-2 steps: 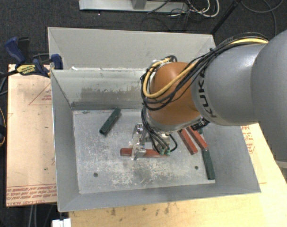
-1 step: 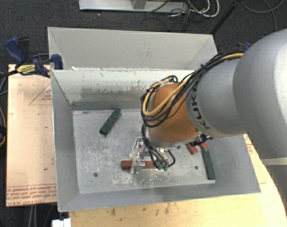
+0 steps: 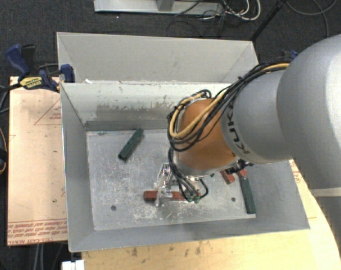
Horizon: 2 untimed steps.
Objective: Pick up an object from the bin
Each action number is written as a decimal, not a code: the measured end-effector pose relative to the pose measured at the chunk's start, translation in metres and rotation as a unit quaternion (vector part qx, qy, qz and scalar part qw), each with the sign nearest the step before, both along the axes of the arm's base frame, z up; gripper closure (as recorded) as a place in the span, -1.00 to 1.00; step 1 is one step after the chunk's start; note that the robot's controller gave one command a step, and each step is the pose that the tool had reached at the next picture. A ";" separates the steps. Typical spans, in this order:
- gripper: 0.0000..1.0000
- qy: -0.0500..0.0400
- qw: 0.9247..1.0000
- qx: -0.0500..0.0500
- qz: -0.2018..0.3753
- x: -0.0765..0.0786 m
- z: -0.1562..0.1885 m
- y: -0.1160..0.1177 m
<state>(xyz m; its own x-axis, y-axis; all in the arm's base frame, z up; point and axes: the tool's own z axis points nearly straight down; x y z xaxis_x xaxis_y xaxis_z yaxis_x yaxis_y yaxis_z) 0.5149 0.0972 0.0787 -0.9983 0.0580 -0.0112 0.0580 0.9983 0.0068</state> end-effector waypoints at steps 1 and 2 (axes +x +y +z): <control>1.00 0.005 1.000 -0.002 -0.009 0.003 0.015 -0.013; 1.00 0.007 1.000 -0.003 -0.022 0.011 0.097 -0.004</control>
Offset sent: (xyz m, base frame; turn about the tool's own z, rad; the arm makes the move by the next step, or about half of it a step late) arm 0.0151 0.0015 0.1292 0.0572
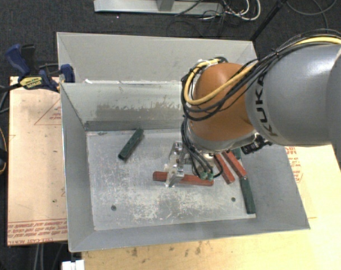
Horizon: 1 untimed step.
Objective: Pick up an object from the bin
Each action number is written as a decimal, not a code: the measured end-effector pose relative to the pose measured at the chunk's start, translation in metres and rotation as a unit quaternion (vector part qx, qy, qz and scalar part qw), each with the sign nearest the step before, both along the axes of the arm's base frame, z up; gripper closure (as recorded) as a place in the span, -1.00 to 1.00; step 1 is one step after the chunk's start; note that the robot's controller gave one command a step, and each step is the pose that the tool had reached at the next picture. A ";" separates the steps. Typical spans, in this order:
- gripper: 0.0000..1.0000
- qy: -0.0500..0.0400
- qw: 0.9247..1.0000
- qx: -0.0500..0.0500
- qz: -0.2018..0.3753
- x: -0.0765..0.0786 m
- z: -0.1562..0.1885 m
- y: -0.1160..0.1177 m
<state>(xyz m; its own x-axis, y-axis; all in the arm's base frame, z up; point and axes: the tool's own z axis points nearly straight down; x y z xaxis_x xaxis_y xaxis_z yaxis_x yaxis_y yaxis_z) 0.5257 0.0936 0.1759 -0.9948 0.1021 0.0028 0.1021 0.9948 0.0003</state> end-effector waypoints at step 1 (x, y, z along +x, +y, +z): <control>1.00 -0.003 1.000 0.000 -0.004 0.013 0.090 -0.008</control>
Offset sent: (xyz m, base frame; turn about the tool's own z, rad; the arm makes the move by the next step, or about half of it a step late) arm 0.0000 0.0000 0.0000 0.0000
